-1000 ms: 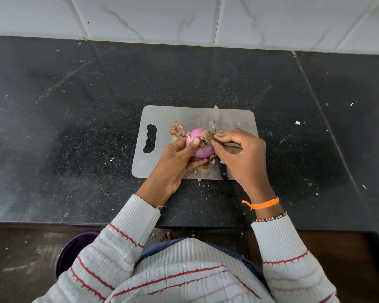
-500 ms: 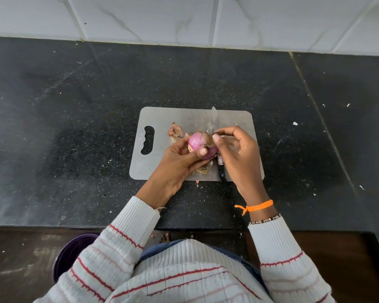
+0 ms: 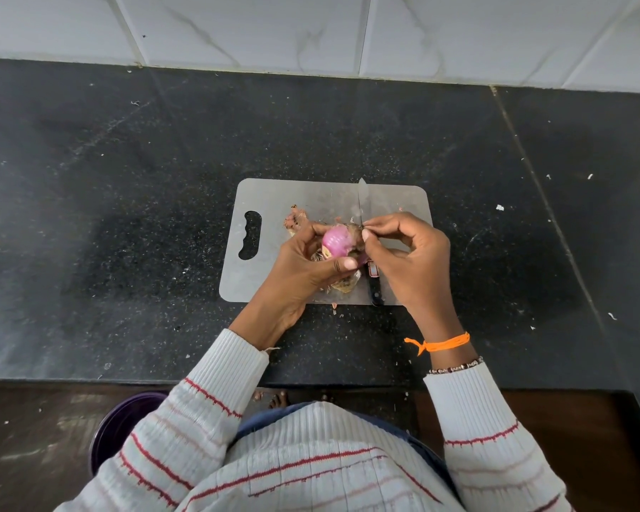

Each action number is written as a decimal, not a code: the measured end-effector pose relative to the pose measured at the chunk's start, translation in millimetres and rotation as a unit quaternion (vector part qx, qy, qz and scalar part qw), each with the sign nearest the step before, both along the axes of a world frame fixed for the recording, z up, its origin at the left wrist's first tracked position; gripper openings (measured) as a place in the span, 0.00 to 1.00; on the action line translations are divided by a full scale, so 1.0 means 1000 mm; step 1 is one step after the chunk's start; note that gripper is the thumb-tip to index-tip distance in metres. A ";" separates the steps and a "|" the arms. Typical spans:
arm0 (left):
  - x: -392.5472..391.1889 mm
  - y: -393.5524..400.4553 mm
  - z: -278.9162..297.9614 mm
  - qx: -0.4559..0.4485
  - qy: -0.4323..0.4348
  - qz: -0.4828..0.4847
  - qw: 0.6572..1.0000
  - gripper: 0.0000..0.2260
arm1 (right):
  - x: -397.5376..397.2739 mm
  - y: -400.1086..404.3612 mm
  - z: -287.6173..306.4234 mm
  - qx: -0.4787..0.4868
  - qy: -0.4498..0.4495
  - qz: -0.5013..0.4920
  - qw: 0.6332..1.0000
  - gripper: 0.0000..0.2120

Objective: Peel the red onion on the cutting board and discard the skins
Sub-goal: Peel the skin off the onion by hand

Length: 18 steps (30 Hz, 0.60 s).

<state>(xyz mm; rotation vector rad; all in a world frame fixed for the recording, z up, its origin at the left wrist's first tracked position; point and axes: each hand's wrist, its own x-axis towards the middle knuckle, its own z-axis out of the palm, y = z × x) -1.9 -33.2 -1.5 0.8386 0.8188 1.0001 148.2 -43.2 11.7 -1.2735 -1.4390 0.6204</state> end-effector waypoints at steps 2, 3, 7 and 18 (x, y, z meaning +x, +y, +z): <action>0.000 0.000 0.000 0.005 0.009 0.002 1.000 0.18 | -0.001 0.000 0.001 -0.008 0.012 0.005 1.000 0.02; 0.000 0.000 0.000 0.006 0.012 0.002 1.000 0.19 | -0.002 -0.001 0.002 -0.012 0.019 0.004 1.000 0.04; 0.000 0.000 0.001 0.016 0.025 -0.001 1.000 0.19 | -0.005 -0.002 0.002 0.003 0.003 -0.005 1.000 0.06; 0.000 -0.002 0.004 0.041 0.035 0.004 0.999 0.20 | -0.010 -0.004 0.007 -0.019 -0.004 0.007 1.000 0.09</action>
